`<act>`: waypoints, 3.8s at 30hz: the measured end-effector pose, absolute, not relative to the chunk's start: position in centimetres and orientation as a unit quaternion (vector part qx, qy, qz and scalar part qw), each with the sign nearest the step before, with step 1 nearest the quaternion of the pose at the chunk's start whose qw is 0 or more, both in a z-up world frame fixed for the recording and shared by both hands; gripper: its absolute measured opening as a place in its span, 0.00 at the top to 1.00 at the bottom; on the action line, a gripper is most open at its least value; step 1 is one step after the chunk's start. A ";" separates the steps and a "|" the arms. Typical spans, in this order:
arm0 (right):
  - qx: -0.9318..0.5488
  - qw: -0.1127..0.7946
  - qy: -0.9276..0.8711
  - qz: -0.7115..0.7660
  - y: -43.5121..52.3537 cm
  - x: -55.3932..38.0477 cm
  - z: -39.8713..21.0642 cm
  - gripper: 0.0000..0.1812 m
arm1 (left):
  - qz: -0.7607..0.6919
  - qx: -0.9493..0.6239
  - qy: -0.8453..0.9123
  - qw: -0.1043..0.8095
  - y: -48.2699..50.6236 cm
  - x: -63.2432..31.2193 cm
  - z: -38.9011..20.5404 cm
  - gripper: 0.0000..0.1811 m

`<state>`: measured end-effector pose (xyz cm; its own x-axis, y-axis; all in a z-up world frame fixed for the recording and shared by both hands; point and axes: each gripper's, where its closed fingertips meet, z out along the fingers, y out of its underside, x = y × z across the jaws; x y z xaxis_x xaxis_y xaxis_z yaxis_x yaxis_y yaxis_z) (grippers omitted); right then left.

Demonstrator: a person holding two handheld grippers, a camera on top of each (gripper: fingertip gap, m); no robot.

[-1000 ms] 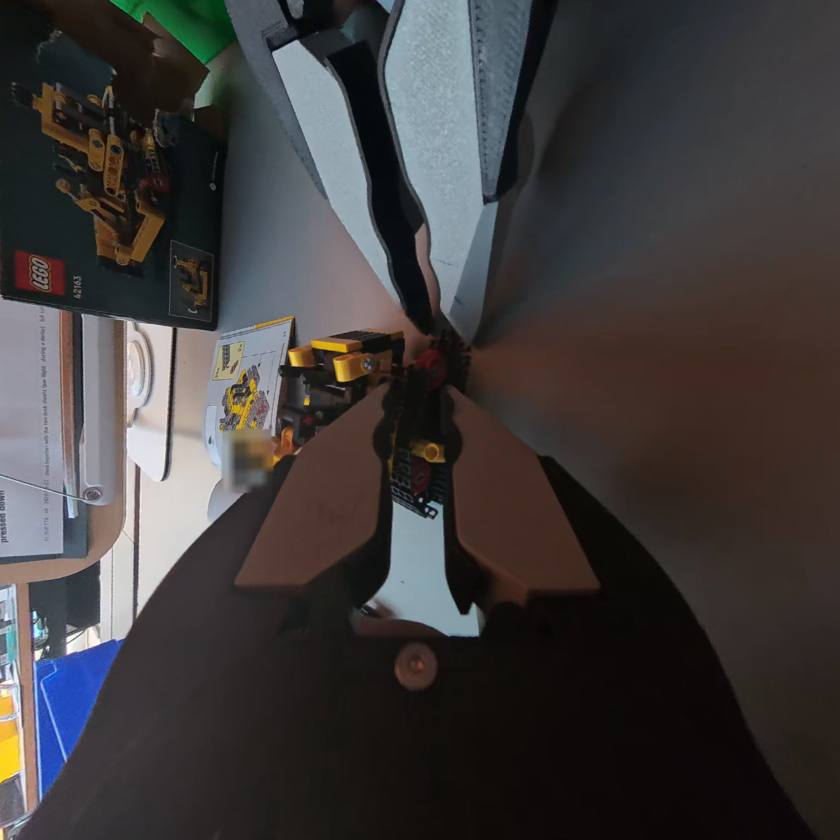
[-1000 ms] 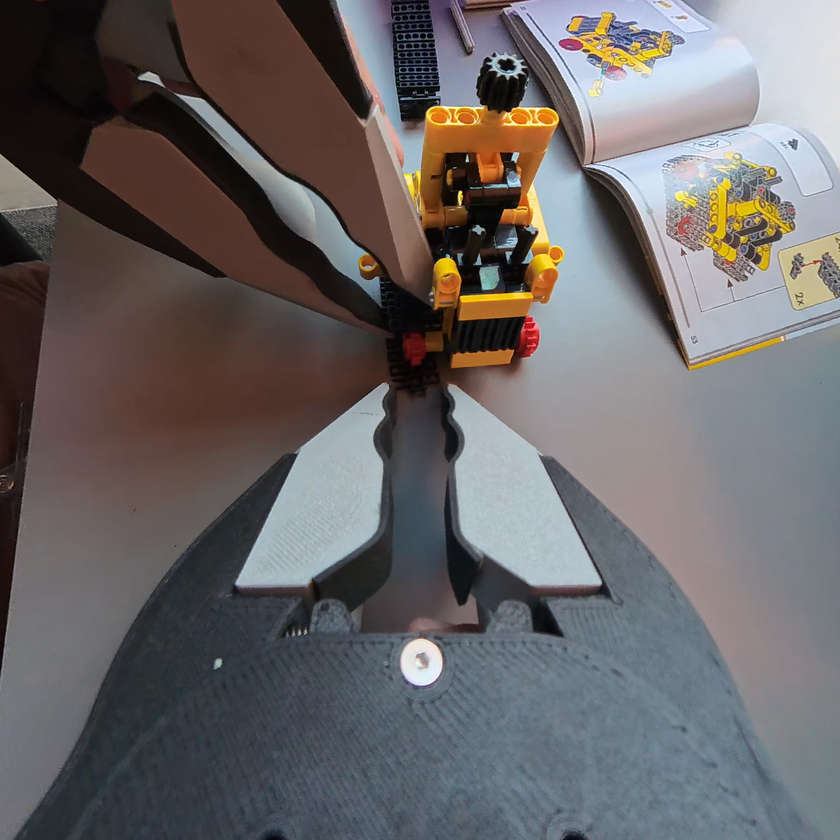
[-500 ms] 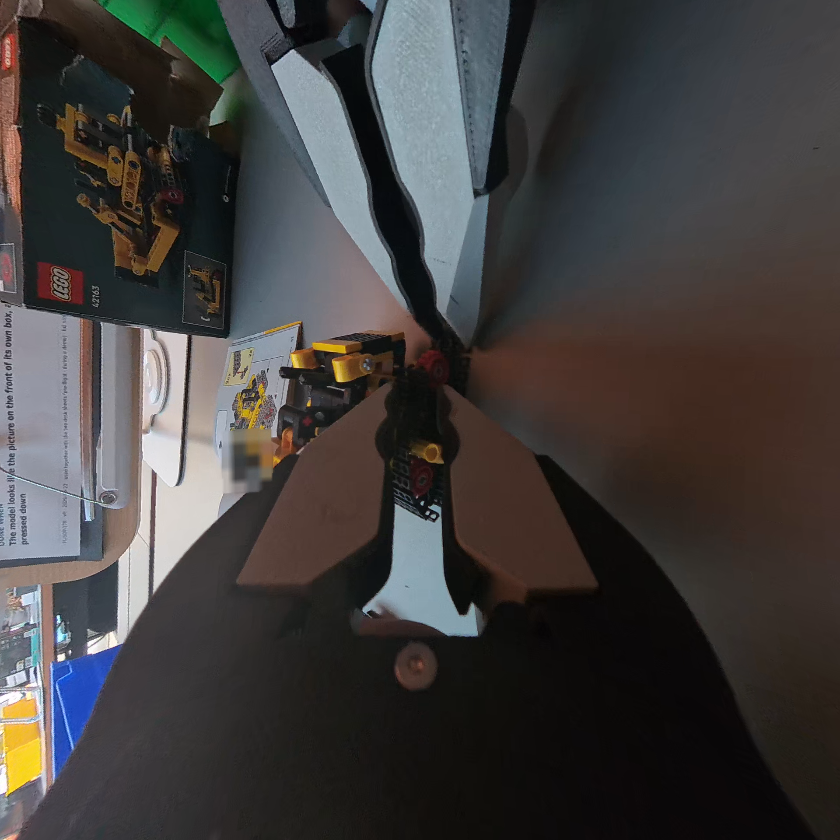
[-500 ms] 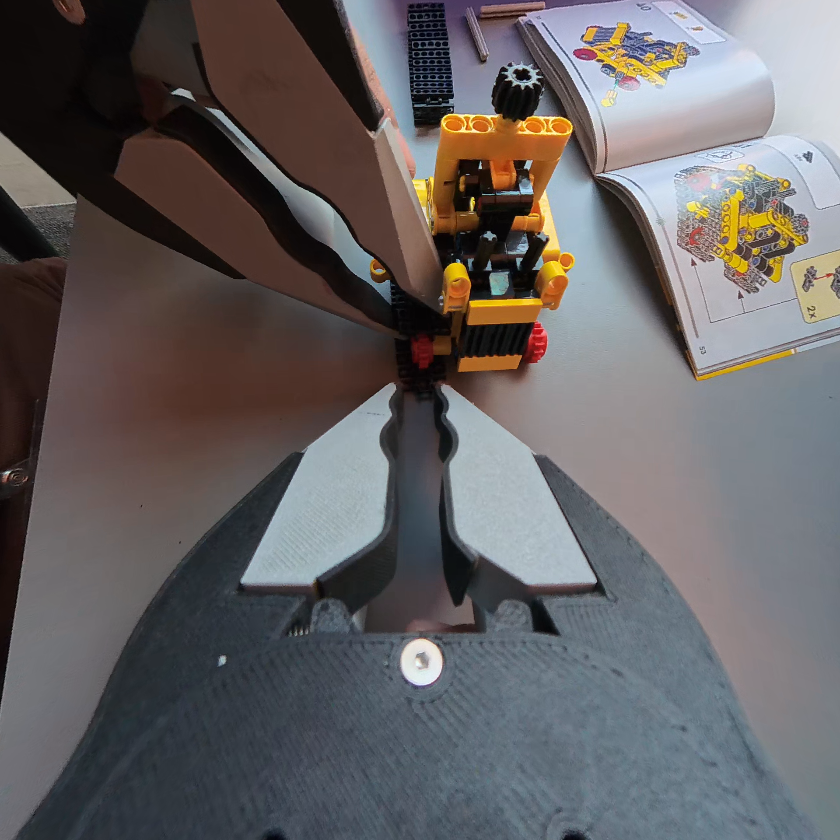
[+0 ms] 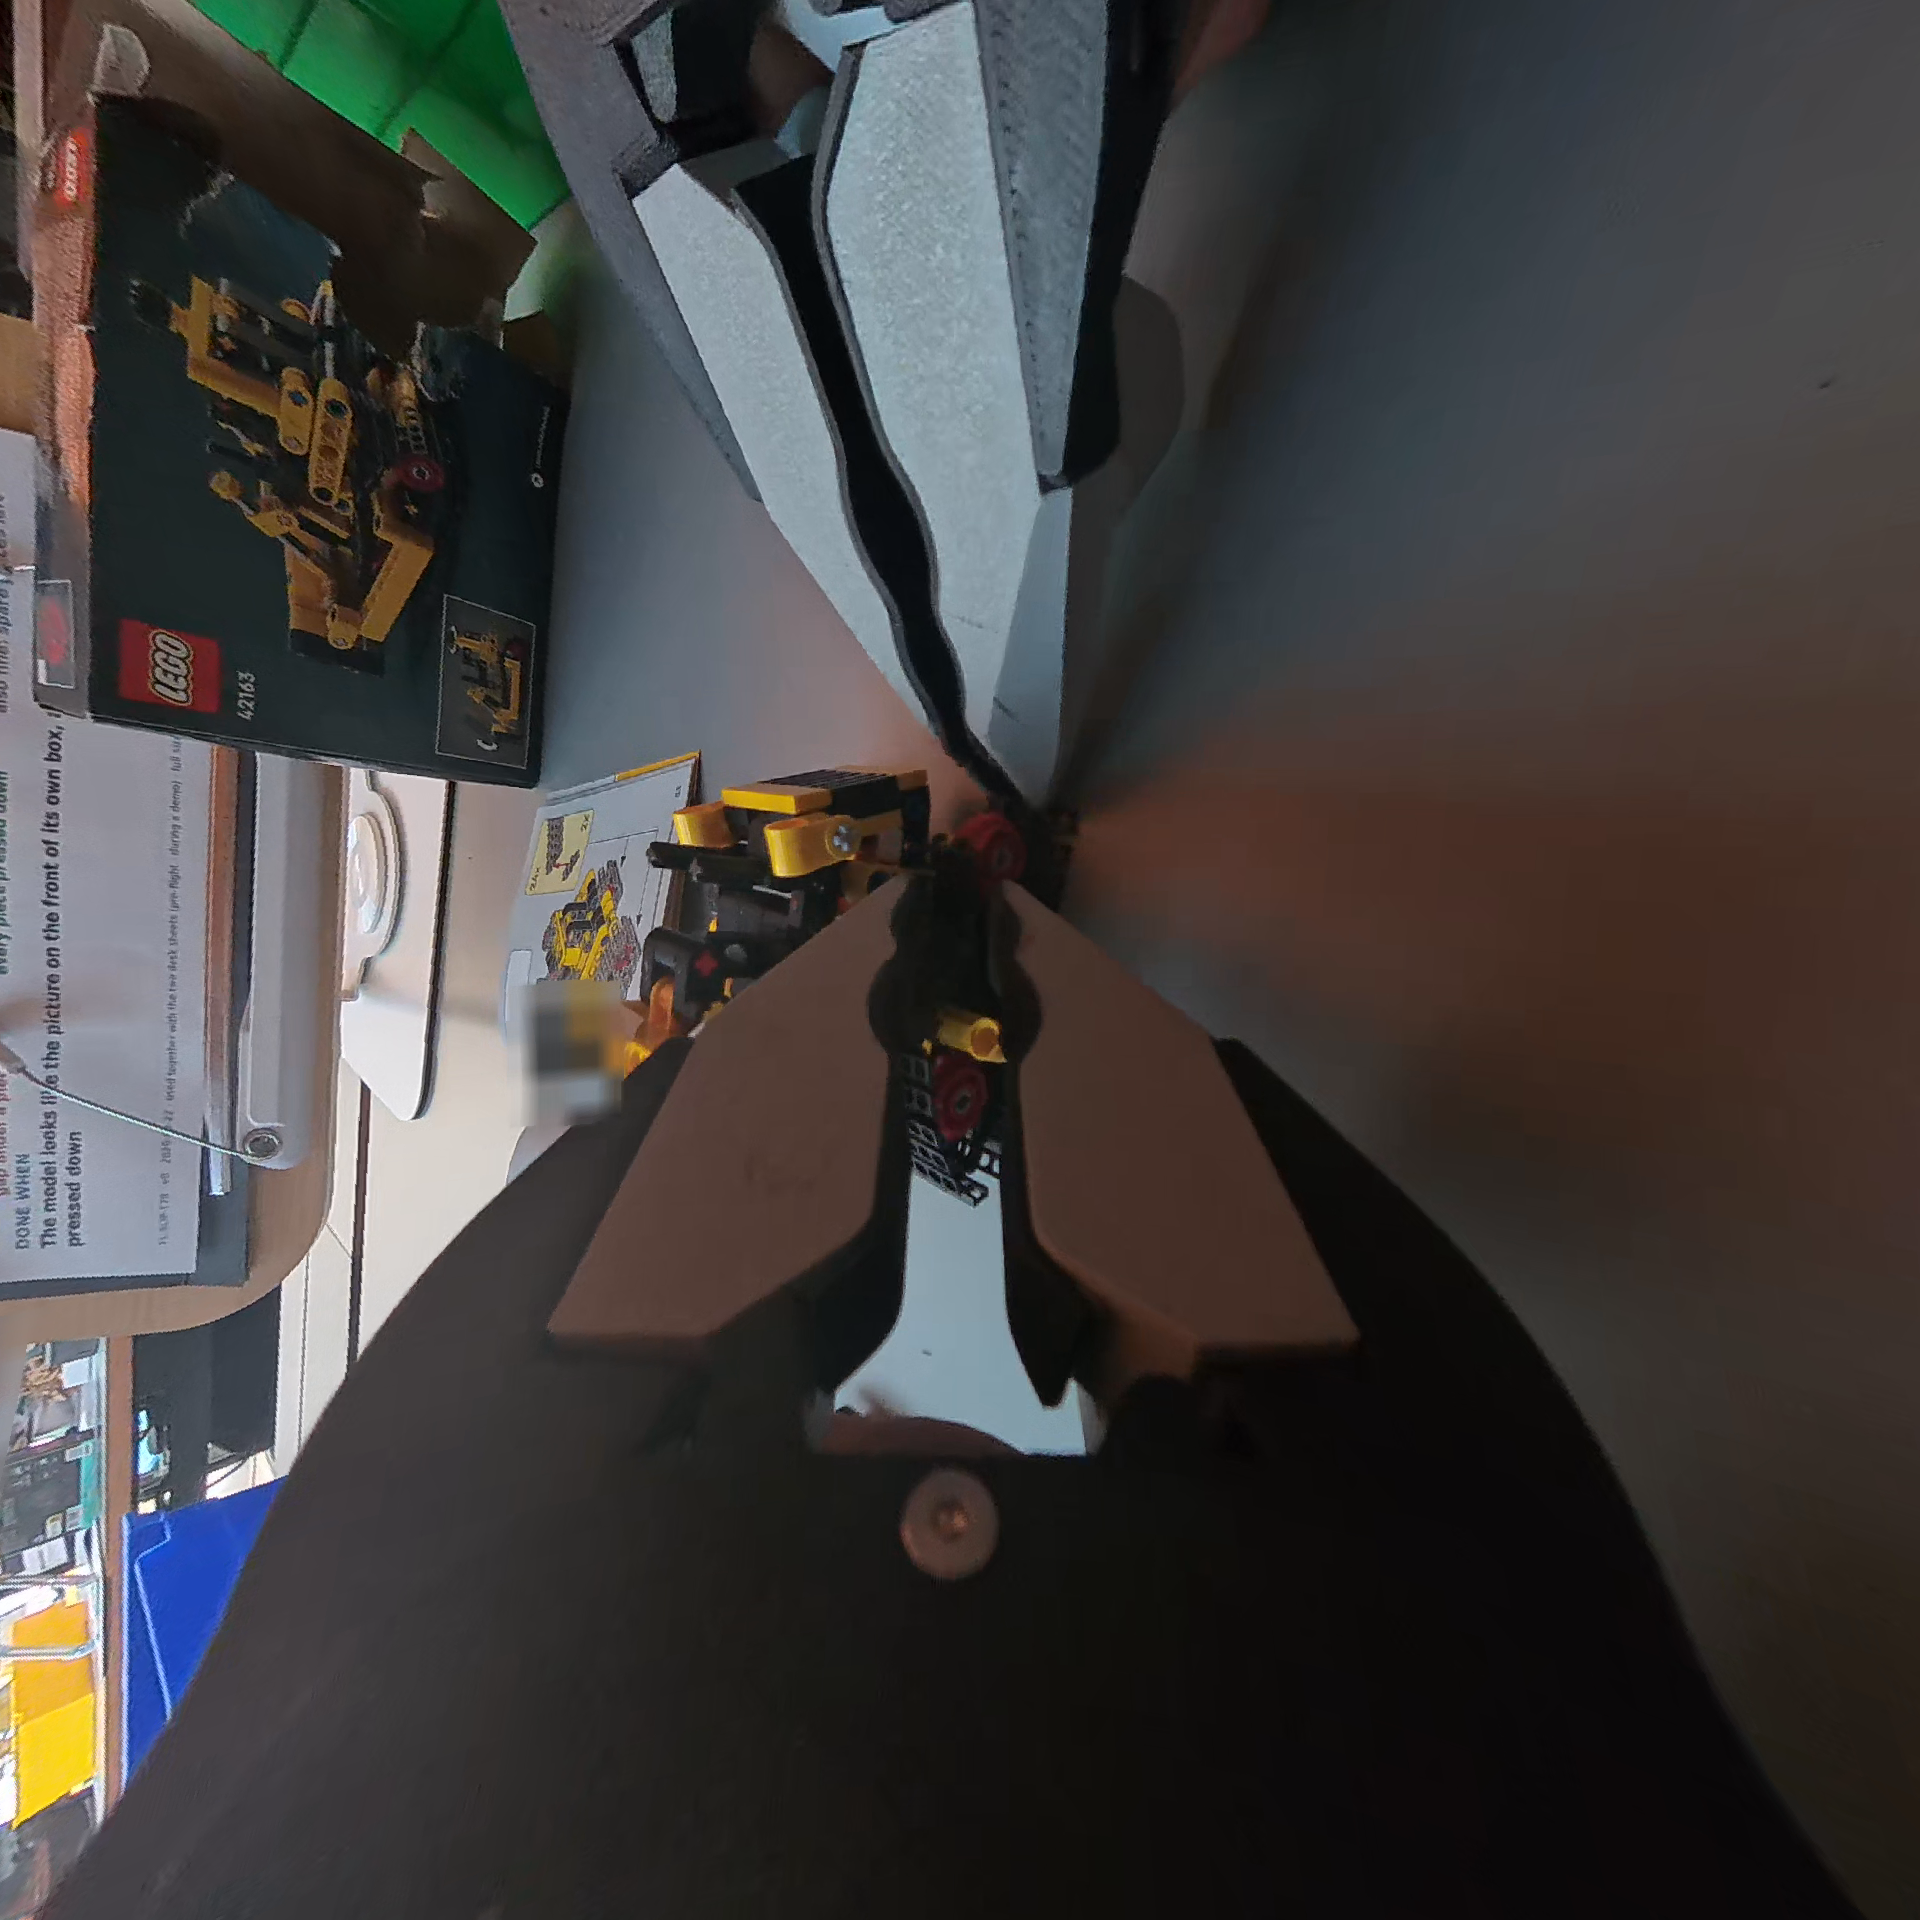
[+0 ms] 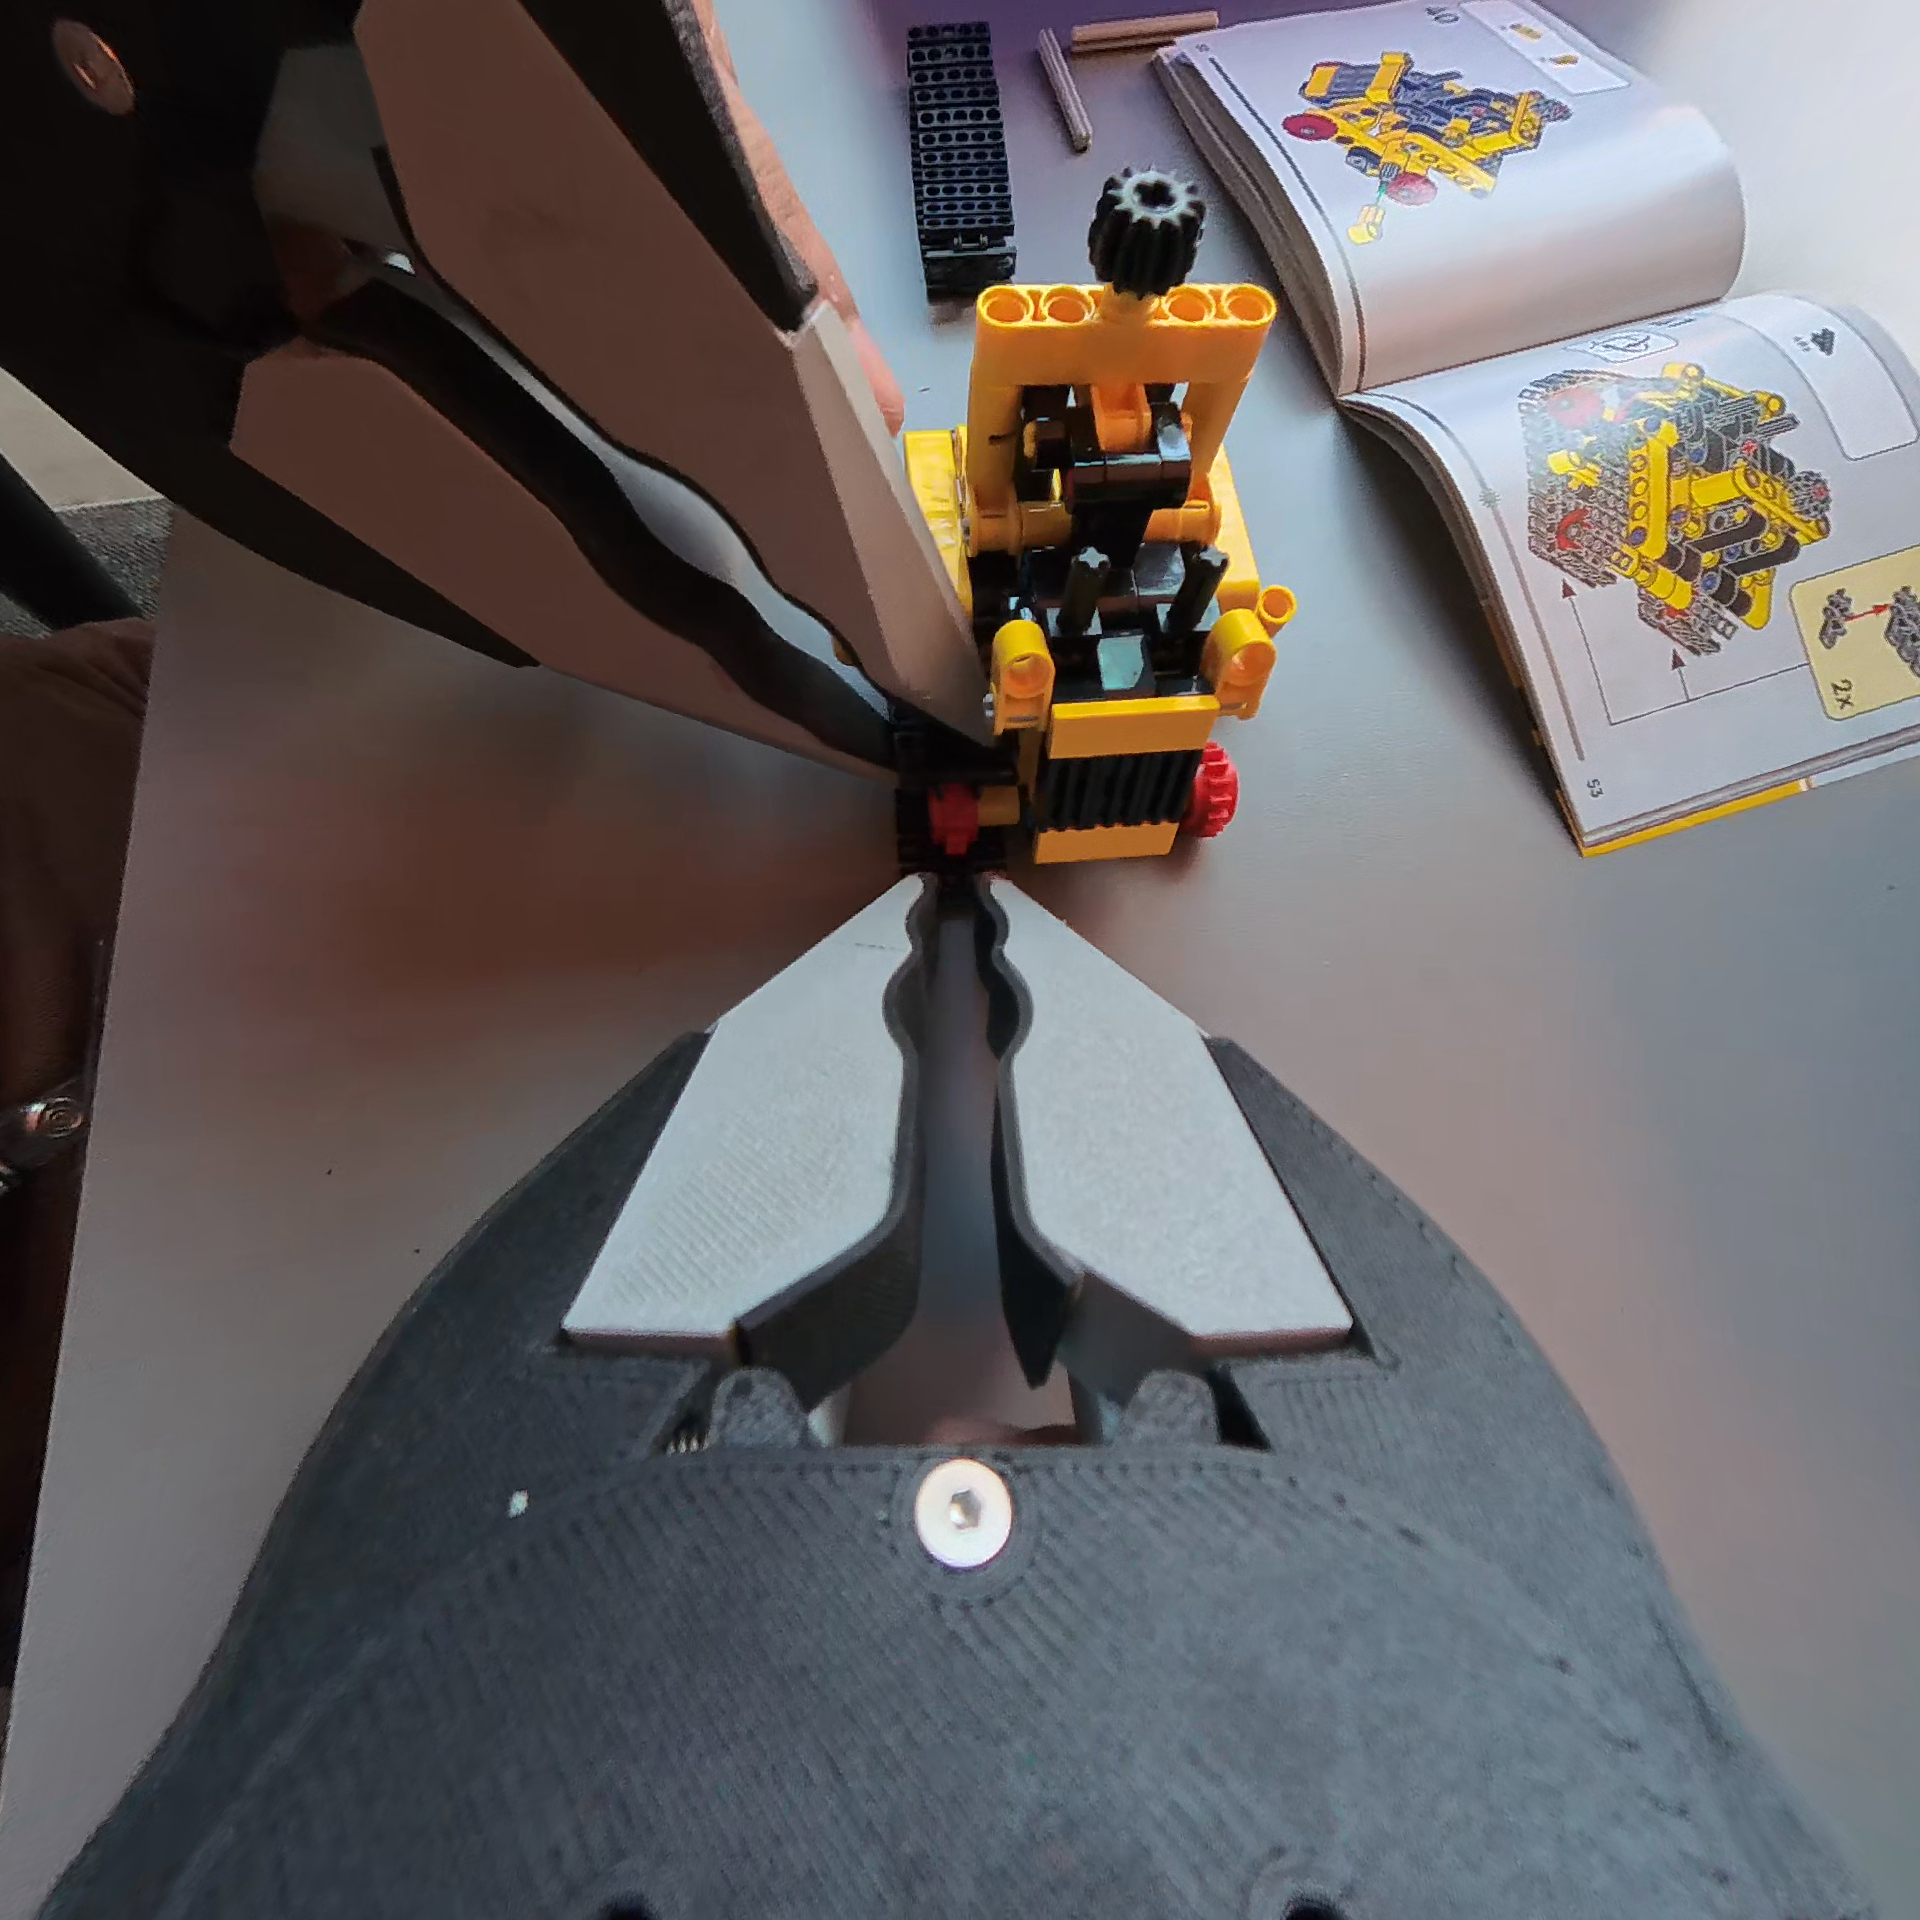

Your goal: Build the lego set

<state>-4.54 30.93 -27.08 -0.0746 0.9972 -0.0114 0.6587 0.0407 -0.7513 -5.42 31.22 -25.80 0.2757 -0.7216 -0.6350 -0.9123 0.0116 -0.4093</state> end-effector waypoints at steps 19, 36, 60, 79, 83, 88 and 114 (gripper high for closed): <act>-0.631 0.277 -0.648 0.326 31.0 -4.8 -26.5 0.98 | 0.143 -0.681 0.597 0.400 31.3 -5.4 -26.0 0.96; -0.644 0.269 -0.623 0.353 31.3 -4.8 -26.1 0.98 | 0.138 -0.685 0.591 0.403 31.5 -5.5 -26.0 0.94; -0.675 0.234 -0.586 0.382 32.2 -4.0 -26.3 0.99 | 0.123 -0.691 0.581 0.412 31.7 -5.4 -26.0 0.92; -0.677 0.234 -0.570 0.403 32.2 -4.6 -25.7 0.99 | 0.119 -0.691 0.578 0.418 32.0 -5.1 -26.1 0.92; -0.687 0.212 -0.553 0.421 32.1 -4.5 -25.8 0.99 | 0.123 -0.689 0.578 0.421 32.0 -5.0 -26.1 0.92; -0.695 0.192 -0.538 0.436 32.0 -4.5 -25.8 0.99 | 0.135 -0.680 0.581 0.426 32.0 -4.9 -26.0 0.93; -0.731 0.142 -0.481 0.462 32.6 -4.2 -26.5 1.00 | 0.197 -0.651 0.568 0.462 32.6 -3.4 -26.1 0.86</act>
